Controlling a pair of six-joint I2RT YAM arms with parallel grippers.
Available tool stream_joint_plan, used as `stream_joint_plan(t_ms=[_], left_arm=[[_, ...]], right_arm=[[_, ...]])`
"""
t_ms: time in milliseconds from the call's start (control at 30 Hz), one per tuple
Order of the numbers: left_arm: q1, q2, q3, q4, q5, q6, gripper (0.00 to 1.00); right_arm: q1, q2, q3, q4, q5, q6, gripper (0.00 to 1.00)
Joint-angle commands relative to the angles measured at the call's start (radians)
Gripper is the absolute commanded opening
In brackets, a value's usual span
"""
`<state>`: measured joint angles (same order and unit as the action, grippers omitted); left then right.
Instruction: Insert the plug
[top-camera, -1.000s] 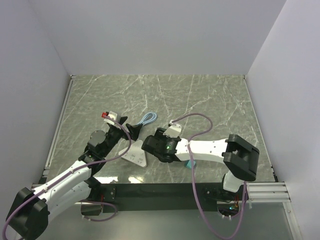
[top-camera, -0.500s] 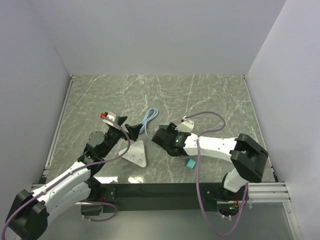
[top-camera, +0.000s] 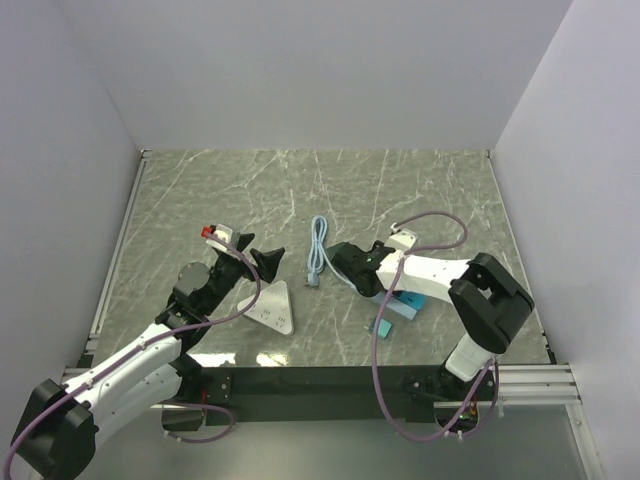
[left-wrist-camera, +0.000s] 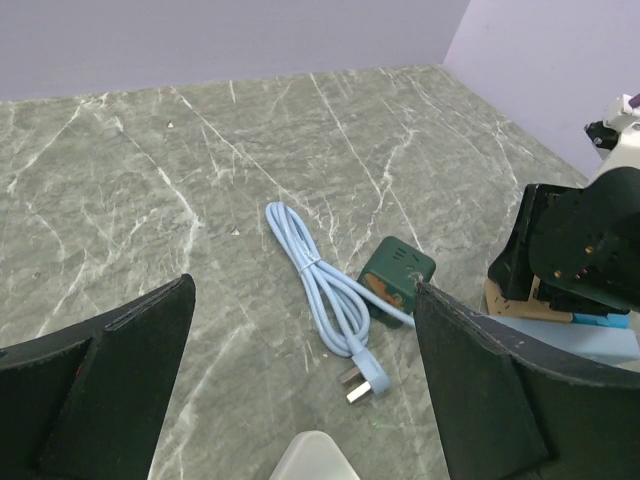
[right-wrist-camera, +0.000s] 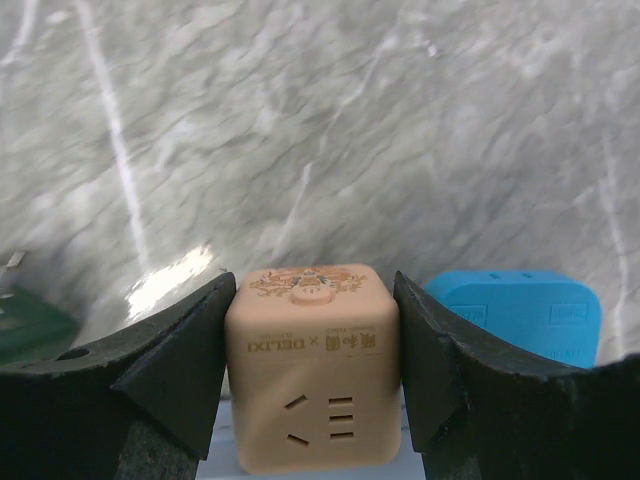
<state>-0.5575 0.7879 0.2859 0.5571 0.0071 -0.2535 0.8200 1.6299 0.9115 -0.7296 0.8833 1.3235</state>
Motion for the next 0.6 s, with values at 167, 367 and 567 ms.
stream_joint_plan(t_ms=[167, 367, 567], left_arm=[[0.005, 0.014, 0.006, 0.043, 0.016, -0.010, 0.97], [0.005, 0.034, 0.013, 0.044, 0.011, -0.006, 0.96], [0.005, 0.043, 0.010, 0.055, -0.004, -0.004, 0.96]], right_arm=[[-0.087, 0.027, 0.062, -0.039, 0.147, -0.113, 0.00], [-0.149, 0.012, 0.082, 0.068, 0.163, -0.254, 0.00], [-0.228, 0.011, 0.089, 0.261, 0.148, -0.429, 0.00]])
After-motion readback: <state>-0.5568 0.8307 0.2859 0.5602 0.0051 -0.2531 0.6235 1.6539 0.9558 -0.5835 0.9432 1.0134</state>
